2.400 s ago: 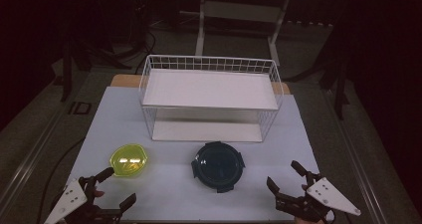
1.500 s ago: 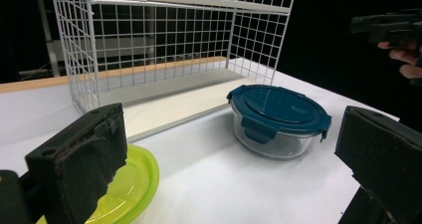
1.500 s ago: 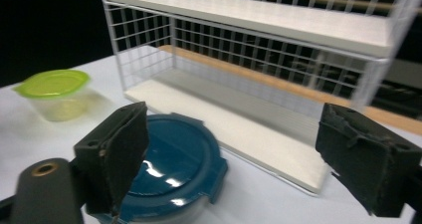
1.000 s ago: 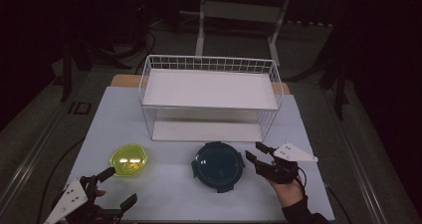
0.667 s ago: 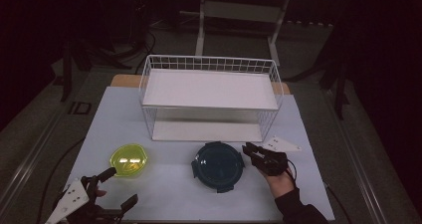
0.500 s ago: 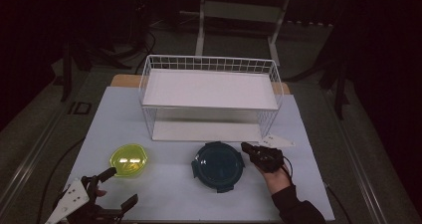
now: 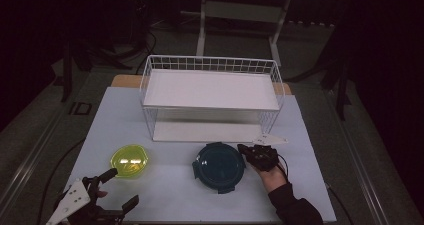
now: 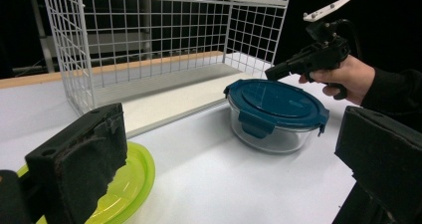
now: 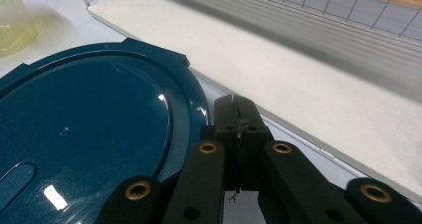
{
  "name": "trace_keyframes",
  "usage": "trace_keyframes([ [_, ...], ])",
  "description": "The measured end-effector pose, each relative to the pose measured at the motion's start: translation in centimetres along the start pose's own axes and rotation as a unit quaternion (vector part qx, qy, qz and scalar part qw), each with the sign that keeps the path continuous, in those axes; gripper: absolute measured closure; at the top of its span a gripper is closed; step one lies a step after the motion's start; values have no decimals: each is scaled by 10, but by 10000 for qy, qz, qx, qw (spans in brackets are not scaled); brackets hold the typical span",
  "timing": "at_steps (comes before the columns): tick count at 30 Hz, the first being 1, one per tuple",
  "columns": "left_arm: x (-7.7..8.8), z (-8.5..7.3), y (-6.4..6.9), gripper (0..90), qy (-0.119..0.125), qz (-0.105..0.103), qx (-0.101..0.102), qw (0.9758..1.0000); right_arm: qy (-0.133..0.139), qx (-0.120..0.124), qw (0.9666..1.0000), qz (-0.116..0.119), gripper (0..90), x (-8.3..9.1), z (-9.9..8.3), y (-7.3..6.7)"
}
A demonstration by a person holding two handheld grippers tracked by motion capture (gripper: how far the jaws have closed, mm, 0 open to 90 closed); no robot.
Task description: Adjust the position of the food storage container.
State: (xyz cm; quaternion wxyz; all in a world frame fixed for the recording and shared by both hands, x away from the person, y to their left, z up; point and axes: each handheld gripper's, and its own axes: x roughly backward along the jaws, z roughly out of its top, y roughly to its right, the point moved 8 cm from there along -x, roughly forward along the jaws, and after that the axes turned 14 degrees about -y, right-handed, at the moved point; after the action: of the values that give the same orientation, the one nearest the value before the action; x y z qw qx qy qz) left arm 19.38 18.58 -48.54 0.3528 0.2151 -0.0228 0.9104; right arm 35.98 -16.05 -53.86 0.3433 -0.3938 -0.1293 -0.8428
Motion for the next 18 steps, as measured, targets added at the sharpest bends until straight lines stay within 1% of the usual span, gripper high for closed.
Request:
trace_keyframes([
  [3,0,0,0,0,-3,-1,-3,10000,-19,29,10000,-8,900,0,1,-2],
  [4,0,0,0,0,-13,0,-4,10000,-25,45,10000,-46,900,0,1,-2],
  [6,-1,0,0,0,-14,-6,1,10000,-27,8,10000,-23,900,-1,1,-2],
  [9,-1,0,1,0,-16,-4,-14,10000,-28,10,10000,-73,900,0,0,-2],
  [11,-1,0,0,0,-14,-8,-7,10000,-24,-1,10000,-92,900,2,-2,-3],
  [18,-2,-1,1,0,-36,-12,-20,10000,-40,-48,10000,-40,900,10,-11,-6],
])
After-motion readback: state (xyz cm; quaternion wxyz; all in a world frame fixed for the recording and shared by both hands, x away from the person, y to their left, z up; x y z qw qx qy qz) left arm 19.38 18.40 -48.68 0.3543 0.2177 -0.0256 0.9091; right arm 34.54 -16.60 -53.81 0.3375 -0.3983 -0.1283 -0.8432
